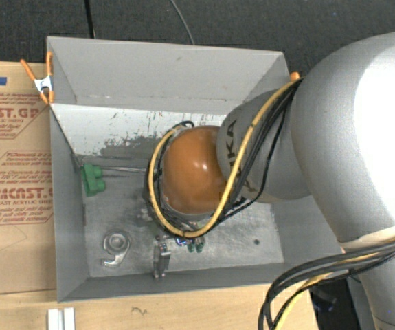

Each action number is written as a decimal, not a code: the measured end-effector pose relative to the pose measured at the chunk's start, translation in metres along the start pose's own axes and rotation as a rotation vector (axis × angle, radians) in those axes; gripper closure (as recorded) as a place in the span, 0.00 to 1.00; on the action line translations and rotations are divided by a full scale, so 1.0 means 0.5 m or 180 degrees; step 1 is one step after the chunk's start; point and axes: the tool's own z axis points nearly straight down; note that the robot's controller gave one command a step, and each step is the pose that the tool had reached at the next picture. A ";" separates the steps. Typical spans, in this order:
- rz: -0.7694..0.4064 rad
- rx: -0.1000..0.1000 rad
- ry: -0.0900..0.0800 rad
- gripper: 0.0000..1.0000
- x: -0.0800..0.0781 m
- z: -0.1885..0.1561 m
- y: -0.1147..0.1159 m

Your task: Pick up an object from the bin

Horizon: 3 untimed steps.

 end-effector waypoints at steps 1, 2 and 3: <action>-0.0457 -0.0009 -0.0004 0.00 -0.075 0.025 0.148; -0.0443 -0.0015 -0.0020 1.00 -0.077 0.021 0.145; -0.1350 -0.0003 -0.0019 1.00 -0.103 -0.226 0.120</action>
Offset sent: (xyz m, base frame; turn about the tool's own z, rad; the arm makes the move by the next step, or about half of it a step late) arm 0.0235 0.0758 -0.0132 -0.1393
